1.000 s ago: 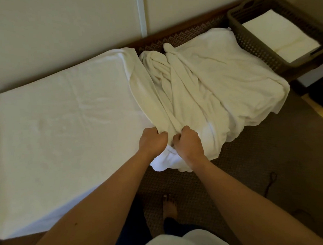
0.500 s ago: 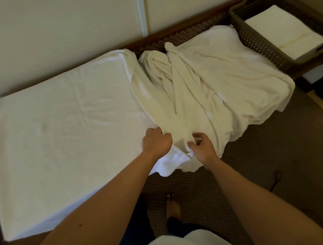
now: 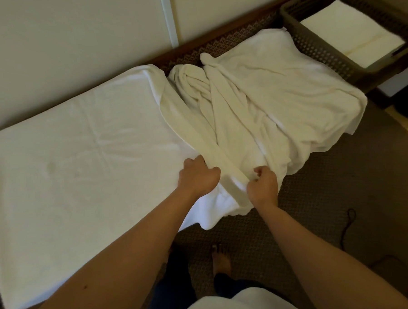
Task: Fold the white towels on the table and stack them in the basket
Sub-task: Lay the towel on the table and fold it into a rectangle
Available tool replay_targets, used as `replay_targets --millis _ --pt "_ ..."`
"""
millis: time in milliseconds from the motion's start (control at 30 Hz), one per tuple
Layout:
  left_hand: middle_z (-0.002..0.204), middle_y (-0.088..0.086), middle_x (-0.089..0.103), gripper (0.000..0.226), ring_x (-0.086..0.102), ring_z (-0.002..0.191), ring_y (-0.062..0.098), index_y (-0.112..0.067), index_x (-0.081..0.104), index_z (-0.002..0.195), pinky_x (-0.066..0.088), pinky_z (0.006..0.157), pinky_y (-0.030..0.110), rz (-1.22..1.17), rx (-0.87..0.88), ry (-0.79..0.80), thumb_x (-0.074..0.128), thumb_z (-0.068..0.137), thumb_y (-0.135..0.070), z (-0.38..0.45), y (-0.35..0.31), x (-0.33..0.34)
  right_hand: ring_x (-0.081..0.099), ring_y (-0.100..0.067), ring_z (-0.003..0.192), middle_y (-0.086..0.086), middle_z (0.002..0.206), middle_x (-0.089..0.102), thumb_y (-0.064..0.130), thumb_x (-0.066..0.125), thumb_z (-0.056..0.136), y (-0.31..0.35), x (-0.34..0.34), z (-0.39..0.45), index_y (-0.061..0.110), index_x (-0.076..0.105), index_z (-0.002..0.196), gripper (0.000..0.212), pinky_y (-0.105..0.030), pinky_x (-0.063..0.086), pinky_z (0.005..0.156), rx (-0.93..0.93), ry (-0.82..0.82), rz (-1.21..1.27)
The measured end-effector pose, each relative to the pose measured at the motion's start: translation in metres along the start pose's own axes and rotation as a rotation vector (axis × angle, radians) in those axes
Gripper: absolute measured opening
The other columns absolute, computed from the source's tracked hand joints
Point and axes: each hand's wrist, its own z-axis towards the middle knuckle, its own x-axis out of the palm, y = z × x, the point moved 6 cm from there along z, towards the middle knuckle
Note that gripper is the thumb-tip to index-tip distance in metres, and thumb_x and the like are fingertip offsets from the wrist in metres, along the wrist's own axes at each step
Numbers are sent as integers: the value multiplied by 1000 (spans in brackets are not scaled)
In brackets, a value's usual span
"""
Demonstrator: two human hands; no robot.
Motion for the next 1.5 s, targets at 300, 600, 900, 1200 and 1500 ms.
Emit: replay_targets --millis 300,600,900,1200,1500 --pt "105 -12 57 16 50 107 20 -30 57 99 42 80 19 -11 177 172 50 96 -16 11 -49 18 64 -18 85 -8 95 68 25 49 106 43 21 -6 -1 65 96 32 -37 51 83 10 313 598" --pt "132 1 60 41 57 118 23 -18 62 133 46 99 34 203 343 -181 53 94 -14 18 11 -8 68 -13 76 -9 87 76 19 66 98 31 15 1 -1 74 91 23 -28 56 74 76 395 562" --pt "141 -3 46 44 46 121 24 -23 59 136 44 104 40 339 412 -83 57 92 -18 18 23 -5 63 -20 88 -3 95 70 30 59 102 5 16 29 7 75 100 28 -26 44 65 56 526 -57" --pt "146 -5 39 47 42 123 24 -25 52 142 40 106 39 372 432 -57 55 95 -24 15 27 -2 61 -17 101 4 103 65 26 58 102 4 21 5 15 68 126 28 -22 39 83 -71 387 -29" --pt "145 -6 39 46 41 123 23 -25 53 140 40 106 40 369 431 -47 55 95 -23 17 28 -1 53 -13 70 5 80 59 15 55 92 23 17 15 9 60 89 8 -22 41 59 -4 395 24"
